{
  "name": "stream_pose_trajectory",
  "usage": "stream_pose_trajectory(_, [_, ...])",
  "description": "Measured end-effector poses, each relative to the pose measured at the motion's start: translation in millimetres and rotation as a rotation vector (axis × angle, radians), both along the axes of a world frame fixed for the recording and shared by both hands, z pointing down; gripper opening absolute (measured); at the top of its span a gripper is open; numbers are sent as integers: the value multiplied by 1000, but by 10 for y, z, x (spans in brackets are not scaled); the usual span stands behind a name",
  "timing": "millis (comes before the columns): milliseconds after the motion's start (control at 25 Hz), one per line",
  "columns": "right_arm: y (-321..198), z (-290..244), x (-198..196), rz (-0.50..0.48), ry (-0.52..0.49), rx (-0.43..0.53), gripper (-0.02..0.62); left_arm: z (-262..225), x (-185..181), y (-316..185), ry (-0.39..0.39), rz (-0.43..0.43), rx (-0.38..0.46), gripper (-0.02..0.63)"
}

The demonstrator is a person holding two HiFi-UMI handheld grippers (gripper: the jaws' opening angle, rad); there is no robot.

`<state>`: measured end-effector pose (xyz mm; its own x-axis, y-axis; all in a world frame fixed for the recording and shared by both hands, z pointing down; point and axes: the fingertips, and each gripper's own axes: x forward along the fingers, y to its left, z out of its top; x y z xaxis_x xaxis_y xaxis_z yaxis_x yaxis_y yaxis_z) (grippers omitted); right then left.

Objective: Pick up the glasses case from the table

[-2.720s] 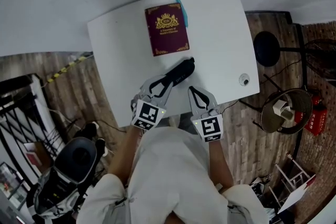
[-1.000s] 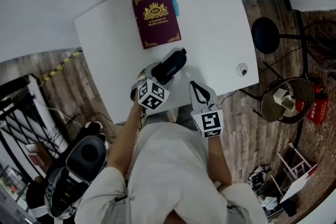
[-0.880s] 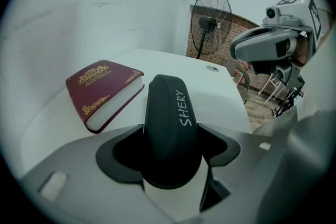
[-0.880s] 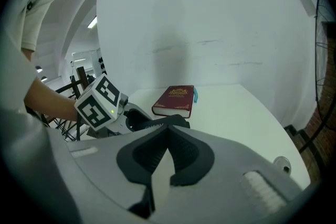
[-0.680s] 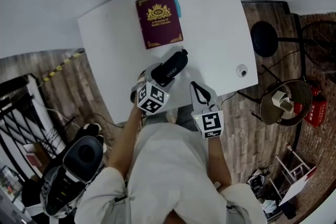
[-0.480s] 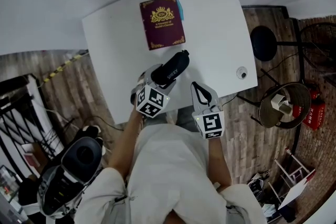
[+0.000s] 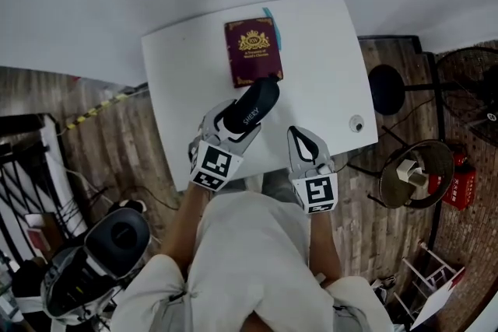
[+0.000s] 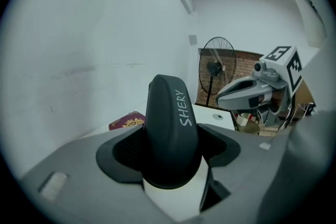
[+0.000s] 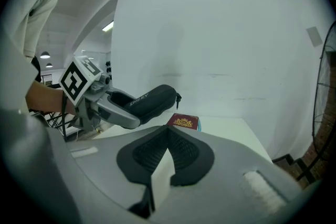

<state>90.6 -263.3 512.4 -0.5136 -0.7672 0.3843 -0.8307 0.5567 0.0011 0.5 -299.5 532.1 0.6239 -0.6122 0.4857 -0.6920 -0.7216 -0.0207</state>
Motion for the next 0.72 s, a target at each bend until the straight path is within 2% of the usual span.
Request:
stream_pose_trajectory(400, [16,-534,-119,-27,-21,118,5,-739,-325,87,118,-56,133,339])
stream_pose_trajectory(720, [132,-778,-219,-63,-18,172,5,-1002,-438,261,164,-76,177,339])
